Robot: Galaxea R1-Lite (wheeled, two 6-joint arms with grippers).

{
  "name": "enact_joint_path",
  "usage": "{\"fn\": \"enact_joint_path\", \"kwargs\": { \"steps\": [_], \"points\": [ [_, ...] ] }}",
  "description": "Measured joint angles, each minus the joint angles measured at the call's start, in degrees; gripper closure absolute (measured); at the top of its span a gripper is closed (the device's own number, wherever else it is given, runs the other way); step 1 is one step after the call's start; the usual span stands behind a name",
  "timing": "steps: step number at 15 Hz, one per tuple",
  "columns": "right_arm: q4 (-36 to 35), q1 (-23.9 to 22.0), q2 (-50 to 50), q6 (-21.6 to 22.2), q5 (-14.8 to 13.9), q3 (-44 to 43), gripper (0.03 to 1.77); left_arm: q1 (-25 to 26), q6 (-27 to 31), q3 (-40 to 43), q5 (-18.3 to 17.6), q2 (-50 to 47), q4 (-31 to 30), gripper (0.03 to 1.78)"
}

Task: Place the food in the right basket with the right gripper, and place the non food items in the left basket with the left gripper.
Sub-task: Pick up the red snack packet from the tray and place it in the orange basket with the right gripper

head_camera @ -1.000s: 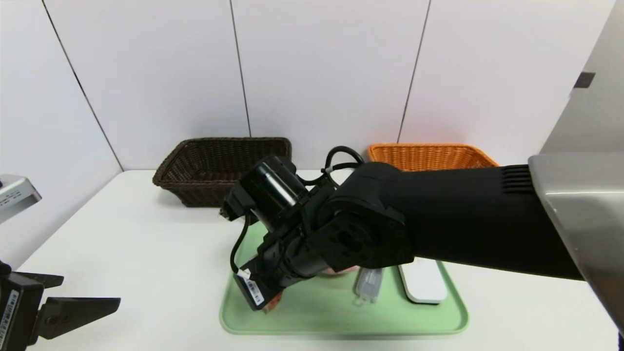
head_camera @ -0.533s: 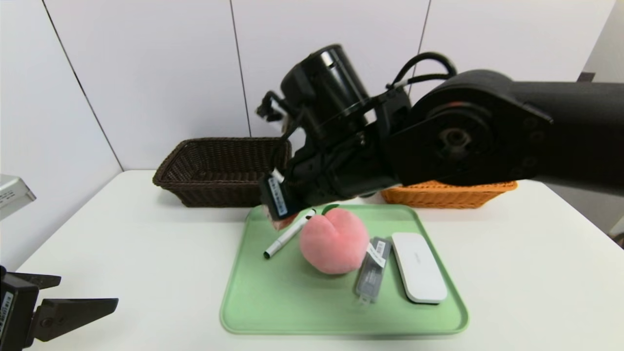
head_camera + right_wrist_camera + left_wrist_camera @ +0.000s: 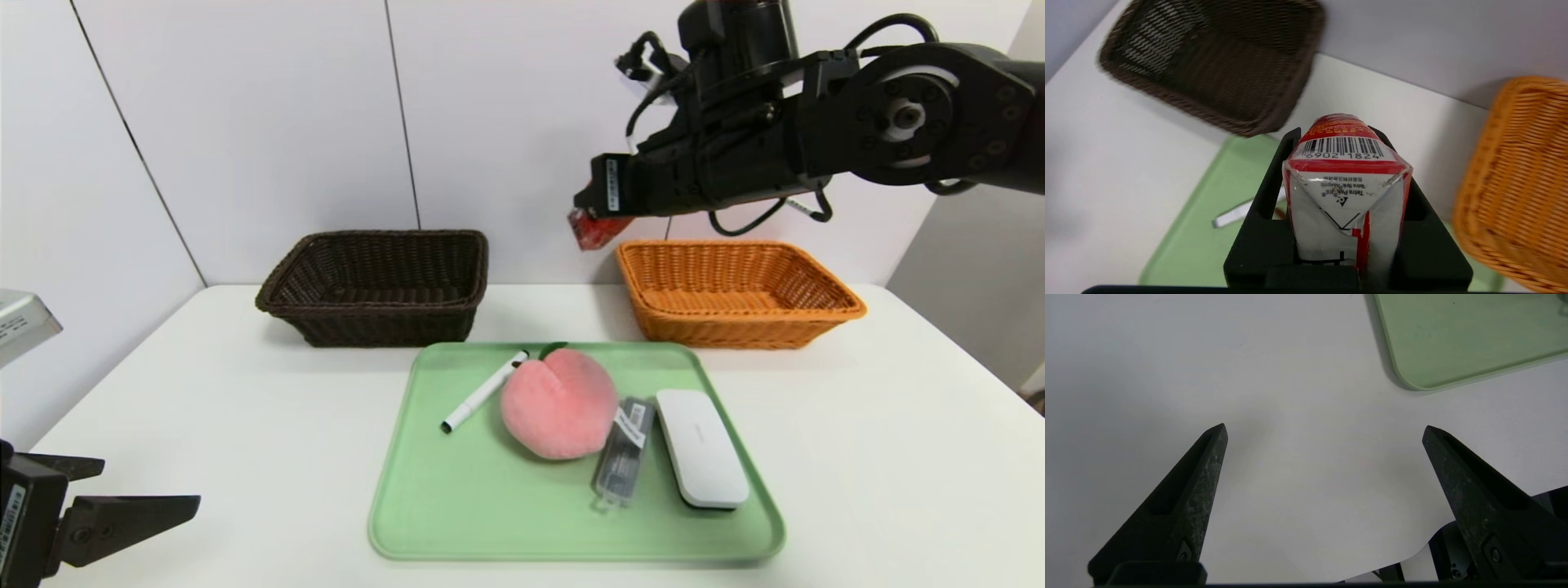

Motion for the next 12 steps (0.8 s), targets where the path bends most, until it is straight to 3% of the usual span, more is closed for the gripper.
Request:
{"fn": "enact_joint_path", "kwargs": {
  "steps": [6,10,12],
  "points": [
    [-0.1,-14.4,2.6,-1.4,0.2,0.0,1.28,0.0,-0.1,0.5,0.0,0.0,0.0,0.12],
    [0.1,-20.5,5.6,-1.5,0.6,0.1,1.28,0.0,-0.6,0.7,0.0,0.0,0.1,0.12],
    [0.6,-22.6,7.4,-0.6,2.5,0.1,1.28,0.0,-0.6,1.1,0.0,0.0,0.0,0.12]
  ]
}}
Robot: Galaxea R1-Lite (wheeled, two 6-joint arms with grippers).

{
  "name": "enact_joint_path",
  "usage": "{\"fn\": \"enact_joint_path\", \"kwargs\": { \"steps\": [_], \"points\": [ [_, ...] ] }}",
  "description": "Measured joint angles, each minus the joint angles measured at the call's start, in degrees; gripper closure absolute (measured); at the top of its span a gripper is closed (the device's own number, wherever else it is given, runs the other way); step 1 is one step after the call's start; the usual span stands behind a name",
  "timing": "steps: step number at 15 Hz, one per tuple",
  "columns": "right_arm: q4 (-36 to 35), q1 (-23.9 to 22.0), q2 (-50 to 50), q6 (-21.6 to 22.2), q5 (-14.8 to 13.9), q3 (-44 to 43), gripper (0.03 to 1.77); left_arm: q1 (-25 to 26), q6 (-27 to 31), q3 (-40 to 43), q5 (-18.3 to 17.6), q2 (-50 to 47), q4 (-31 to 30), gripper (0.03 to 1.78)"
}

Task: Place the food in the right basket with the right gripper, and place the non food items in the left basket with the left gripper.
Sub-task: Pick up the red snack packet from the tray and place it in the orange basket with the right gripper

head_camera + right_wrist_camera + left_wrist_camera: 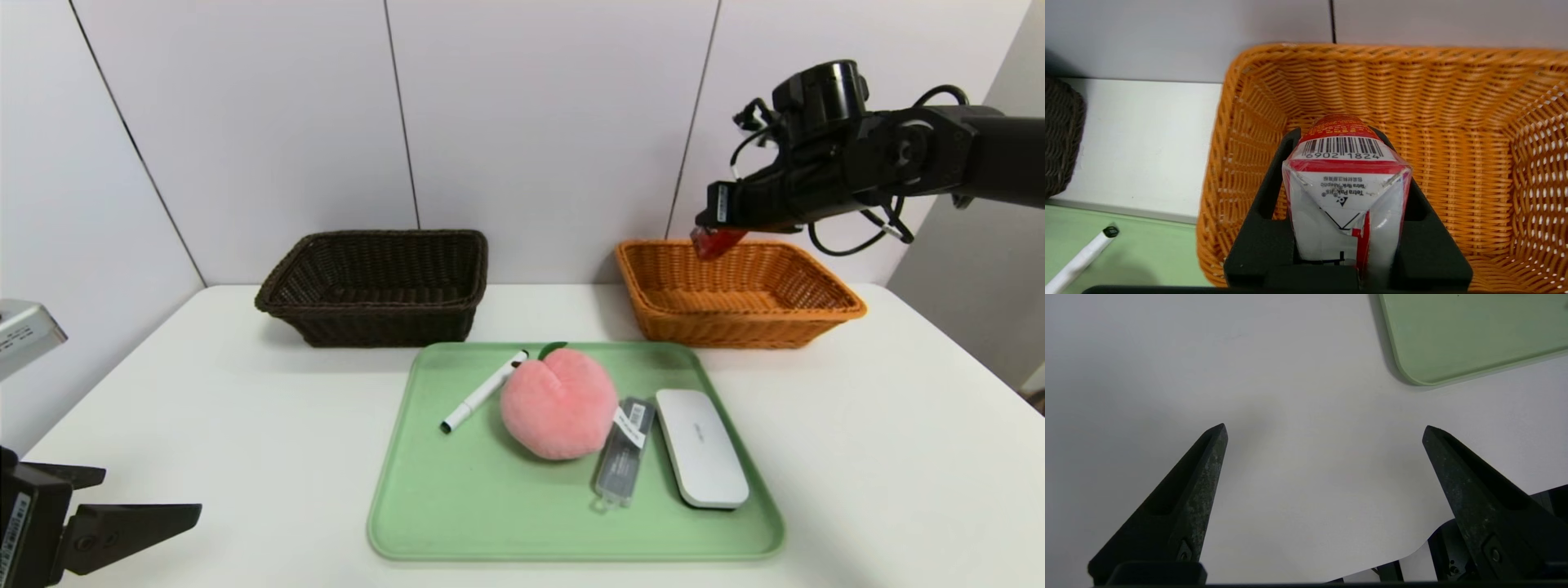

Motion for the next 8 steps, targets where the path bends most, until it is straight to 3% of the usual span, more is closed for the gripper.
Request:
{"fn": "enact_joint_path", "kwargs": {
  "steps": [4,8],
  "points": [
    [0.3,-3.1,3.0,5.5,7.4,0.0,1.28,0.0,0.0,0.6,0.0,0.0,0.0,0.12],
    [0.4,-4.0,5.3,7.4,9.8,0.0,1.28,0.0,-0.1,1.4,0.1,-0.1,0.0,0.12]
  ]
}}
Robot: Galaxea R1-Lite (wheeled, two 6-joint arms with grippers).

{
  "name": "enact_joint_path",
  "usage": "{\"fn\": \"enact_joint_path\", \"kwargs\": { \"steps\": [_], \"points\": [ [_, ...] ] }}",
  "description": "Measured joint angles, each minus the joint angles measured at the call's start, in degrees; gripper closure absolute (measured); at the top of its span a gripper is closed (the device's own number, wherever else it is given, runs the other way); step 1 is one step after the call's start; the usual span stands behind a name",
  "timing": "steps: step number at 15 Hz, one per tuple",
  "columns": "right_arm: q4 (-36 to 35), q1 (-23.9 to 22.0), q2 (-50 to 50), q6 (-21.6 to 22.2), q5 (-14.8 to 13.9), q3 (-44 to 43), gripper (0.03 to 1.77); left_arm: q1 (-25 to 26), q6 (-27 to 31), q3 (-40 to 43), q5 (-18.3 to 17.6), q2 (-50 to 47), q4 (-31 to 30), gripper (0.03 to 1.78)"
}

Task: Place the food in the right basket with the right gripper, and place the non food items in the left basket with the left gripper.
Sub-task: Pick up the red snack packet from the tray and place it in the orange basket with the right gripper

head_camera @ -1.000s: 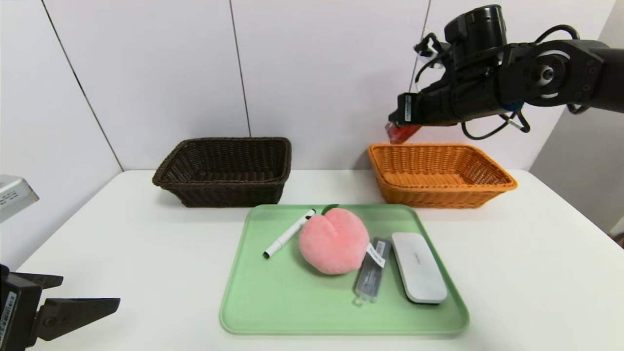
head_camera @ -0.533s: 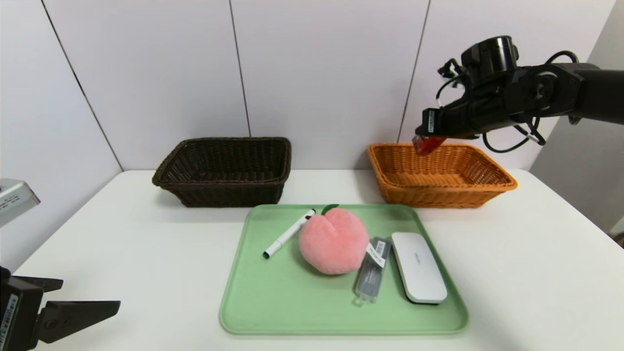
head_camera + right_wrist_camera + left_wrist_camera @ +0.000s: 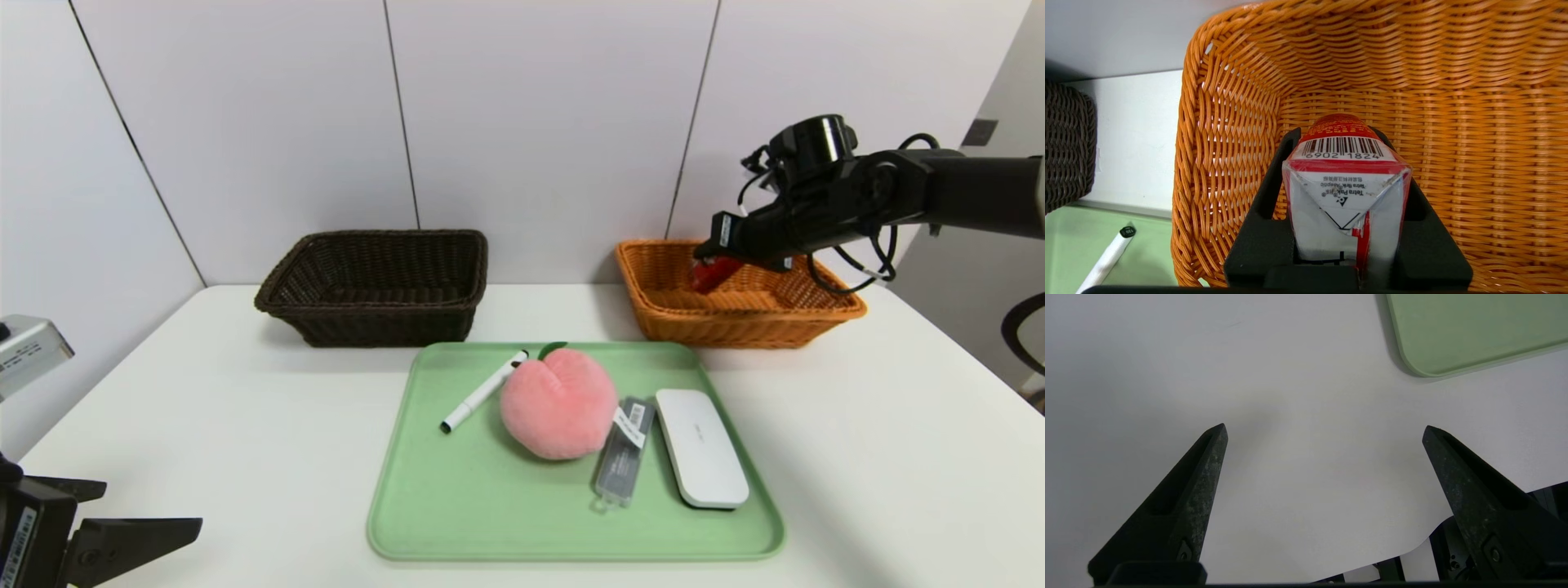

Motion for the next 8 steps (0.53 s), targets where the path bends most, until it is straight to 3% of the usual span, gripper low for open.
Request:
{"fn": "enact_joint_path", "kwargs": {
  "steps": [2,4,8],
  "points": [
    [0.0,0.0,0.8,0.3,0.9,0.0,1.28,0.0,0.0,0.1,0.0,0.0,0.0,0.12],
    [0.0,-0.1,1.5,0.3,1.4,0.0,1.01,0.0,-0.1,0.1,0.0,0.0,0.0,0.12],
    [0.0,-0.1,2.2,0.3,1.5,0.0,0.64,0.0,-0.1,0.1,0.0,-0.1,0.0,0.12]
  ]
}}
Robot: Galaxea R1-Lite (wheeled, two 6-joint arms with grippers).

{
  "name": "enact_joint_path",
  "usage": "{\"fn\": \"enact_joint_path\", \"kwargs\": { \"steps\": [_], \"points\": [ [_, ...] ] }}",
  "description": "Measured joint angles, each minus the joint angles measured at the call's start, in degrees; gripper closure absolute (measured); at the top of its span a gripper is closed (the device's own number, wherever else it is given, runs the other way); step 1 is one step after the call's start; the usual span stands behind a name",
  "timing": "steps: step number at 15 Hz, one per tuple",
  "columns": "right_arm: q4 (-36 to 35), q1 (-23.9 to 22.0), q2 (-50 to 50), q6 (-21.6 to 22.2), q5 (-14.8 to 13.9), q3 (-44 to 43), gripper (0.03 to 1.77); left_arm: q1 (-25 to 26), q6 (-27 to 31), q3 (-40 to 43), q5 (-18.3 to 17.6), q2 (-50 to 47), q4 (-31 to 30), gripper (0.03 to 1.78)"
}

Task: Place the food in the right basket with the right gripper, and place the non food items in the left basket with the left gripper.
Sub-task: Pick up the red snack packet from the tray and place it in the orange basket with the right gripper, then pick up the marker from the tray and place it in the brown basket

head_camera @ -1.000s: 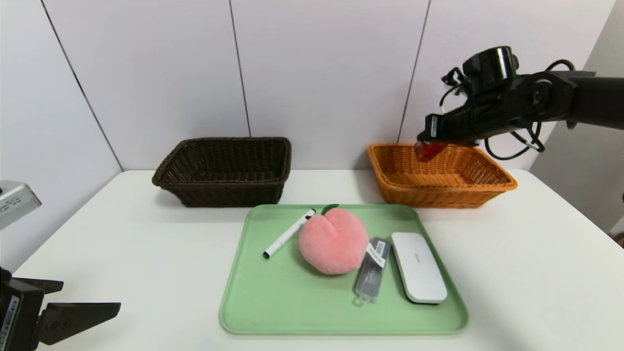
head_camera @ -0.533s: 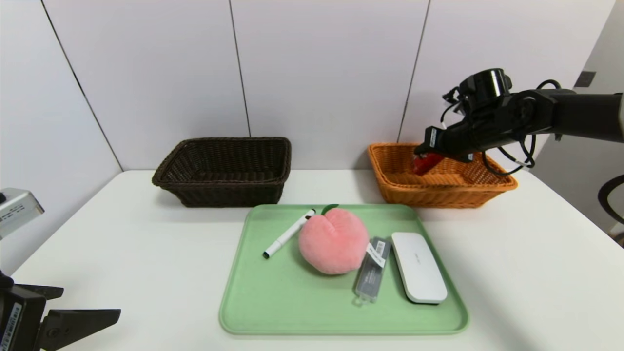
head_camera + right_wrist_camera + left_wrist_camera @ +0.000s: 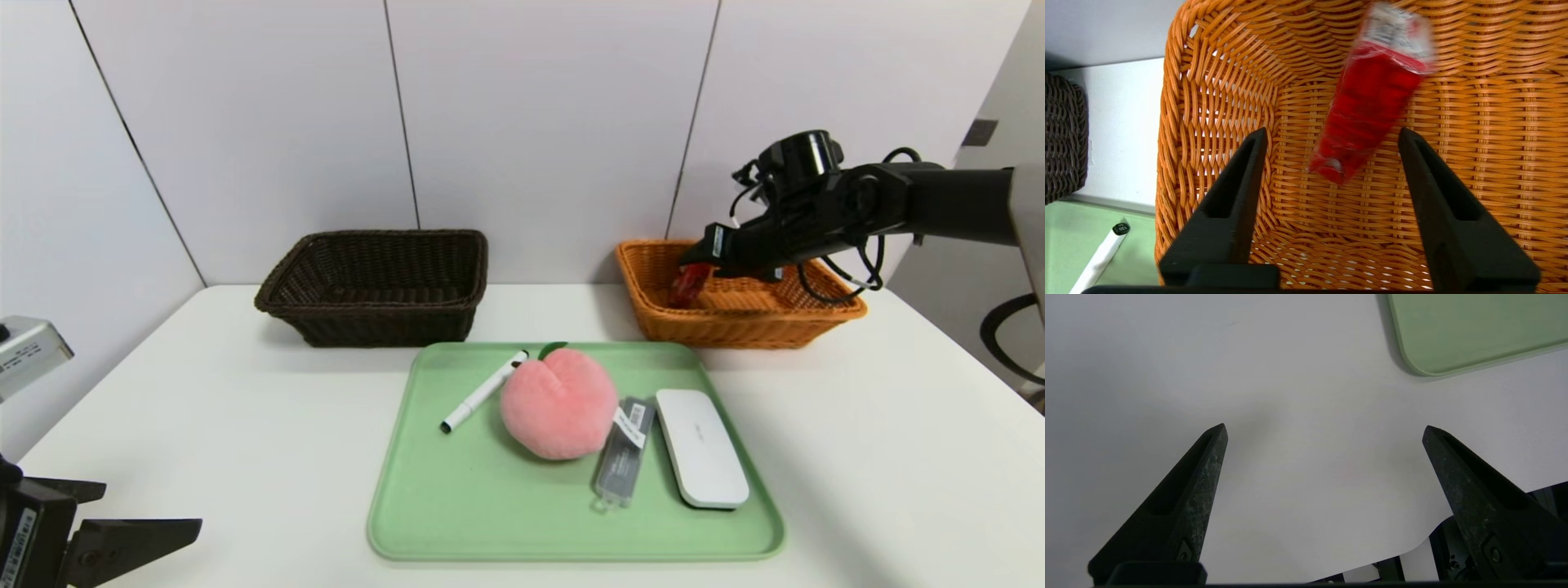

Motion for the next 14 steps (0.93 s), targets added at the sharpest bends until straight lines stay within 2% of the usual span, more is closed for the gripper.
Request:
{"fn": "enact_joint_path", "kwargs": {
  "steps": [6,11,14],
  "points": [
    [1.4,-1.3,-2.2,-0.5,0.2,0.0,0.35,0.0,0.0,-0.1,0.0,-0.5,0.0,0.12],
    [4.4,-3.2,-7.9,-0.5,0.1,0.0,0.23,0.0,0.0,-0.1,0.0,-0.8,0.0,0.12],
    [8.5,-3.4,-12.6,-0.7,-0.3,0.0,0.18,0.0,0.0,-0.2,0.0,-1.0,-1.1,0.12]
  ]
}}
